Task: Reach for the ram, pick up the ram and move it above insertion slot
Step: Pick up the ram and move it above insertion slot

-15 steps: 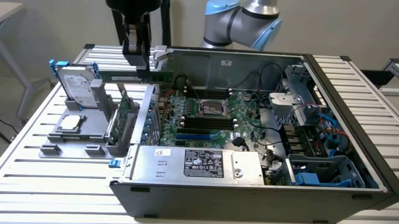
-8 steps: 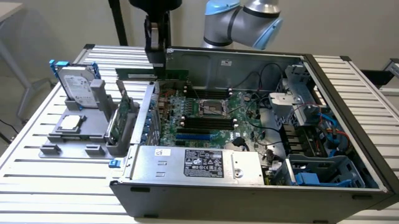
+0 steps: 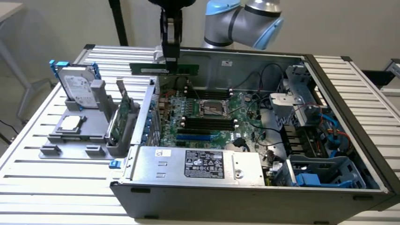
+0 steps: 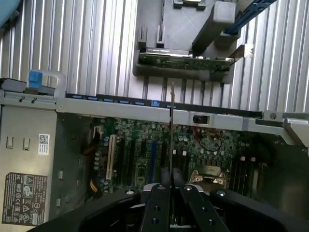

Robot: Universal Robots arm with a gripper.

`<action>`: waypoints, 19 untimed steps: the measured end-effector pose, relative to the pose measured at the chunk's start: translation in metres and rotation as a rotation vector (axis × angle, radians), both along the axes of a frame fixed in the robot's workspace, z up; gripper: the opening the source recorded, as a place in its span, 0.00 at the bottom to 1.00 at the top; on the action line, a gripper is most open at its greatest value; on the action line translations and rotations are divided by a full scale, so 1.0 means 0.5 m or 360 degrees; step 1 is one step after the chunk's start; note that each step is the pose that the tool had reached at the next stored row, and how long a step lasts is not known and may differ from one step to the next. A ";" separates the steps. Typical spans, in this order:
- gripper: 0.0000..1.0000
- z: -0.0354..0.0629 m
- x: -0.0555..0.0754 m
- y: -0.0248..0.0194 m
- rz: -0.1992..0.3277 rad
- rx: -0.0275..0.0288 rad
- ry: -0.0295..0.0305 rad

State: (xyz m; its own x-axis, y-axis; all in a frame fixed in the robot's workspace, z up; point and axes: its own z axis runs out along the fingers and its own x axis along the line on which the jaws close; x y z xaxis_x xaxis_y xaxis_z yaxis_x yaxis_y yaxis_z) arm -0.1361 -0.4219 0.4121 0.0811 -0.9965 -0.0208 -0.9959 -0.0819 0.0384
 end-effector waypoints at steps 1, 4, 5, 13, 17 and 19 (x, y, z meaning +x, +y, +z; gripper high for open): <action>0.13 -0.001 0.004 0.0067 0.0000 0.00001 -0.00001; 0.13 -0.004 0.016 0.0266 0.0000 -0.00002 0.00000; 0.13 -0.005 0.021 0.0334 0.0000 -0.00001 -0.00001; 0.13 -0.022 0.069 0.0763 0.0000 -0.00001 0.00017; 0.13 -0.034 0.104 0.0857 0.0000 -0.00002 0.00048; 0.13 -0.038 0.121 0.0876 -0.0001 -0.00002 0.00051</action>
